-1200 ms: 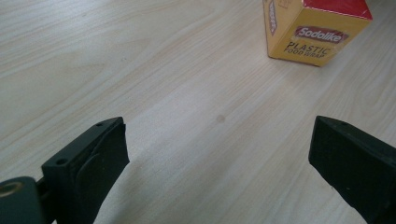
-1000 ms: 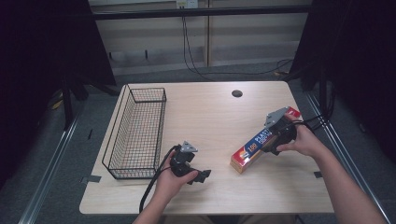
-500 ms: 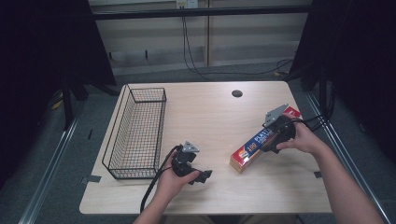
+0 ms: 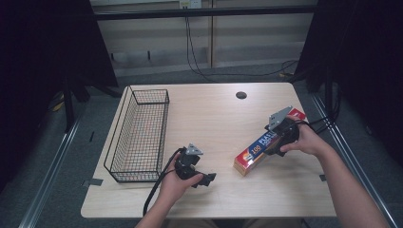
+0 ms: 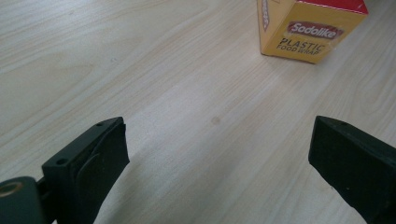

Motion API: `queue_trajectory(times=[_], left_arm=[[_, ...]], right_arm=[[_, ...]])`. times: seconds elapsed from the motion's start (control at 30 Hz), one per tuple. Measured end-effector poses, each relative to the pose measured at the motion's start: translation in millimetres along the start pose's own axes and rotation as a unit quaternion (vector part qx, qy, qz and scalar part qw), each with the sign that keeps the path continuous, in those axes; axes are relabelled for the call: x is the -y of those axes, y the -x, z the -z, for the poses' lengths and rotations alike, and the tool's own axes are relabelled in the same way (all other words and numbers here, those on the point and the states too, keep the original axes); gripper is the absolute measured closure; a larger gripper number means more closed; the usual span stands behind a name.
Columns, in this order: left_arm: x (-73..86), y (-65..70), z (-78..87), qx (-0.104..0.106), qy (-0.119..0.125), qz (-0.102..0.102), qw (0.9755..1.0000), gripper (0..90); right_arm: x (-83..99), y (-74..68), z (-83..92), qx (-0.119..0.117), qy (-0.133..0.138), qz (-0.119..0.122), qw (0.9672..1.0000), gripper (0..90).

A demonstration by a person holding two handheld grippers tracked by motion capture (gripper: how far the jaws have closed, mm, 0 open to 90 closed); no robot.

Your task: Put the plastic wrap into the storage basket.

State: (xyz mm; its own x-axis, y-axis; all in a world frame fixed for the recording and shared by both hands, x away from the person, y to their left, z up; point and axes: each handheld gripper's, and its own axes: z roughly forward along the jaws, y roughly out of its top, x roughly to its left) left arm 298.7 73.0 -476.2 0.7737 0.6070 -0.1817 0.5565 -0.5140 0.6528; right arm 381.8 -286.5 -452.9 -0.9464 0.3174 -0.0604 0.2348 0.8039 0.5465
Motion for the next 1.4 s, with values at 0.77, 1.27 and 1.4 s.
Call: queue_trajectory(times=[0.77, 1.27, 1.4], left_arm=[[-1.2, 2.9, -5.7, 0.002, -0.008, -0.005, 1.0, 4.6], [-0.2, 0.4, -3.0, -0.005, -0.007, -0.004, 1.0, 4.6], [0.4, -0.2, -2.3, -0.006, -0.007, -0.003, 0.9999, 4.6]], right_arm=[[-9.1, 2.7, -7.8, -0.021, -0.004, 0.014, 0.9997, 0.0], [-17.3, -7.4, -23.8, -0.021, -0.03, 0.065, 0.9972, 0.3], [-24.6, -8.6, -28.3, -0.038, -0.052, 0.058, 0.9962, 14.2]])
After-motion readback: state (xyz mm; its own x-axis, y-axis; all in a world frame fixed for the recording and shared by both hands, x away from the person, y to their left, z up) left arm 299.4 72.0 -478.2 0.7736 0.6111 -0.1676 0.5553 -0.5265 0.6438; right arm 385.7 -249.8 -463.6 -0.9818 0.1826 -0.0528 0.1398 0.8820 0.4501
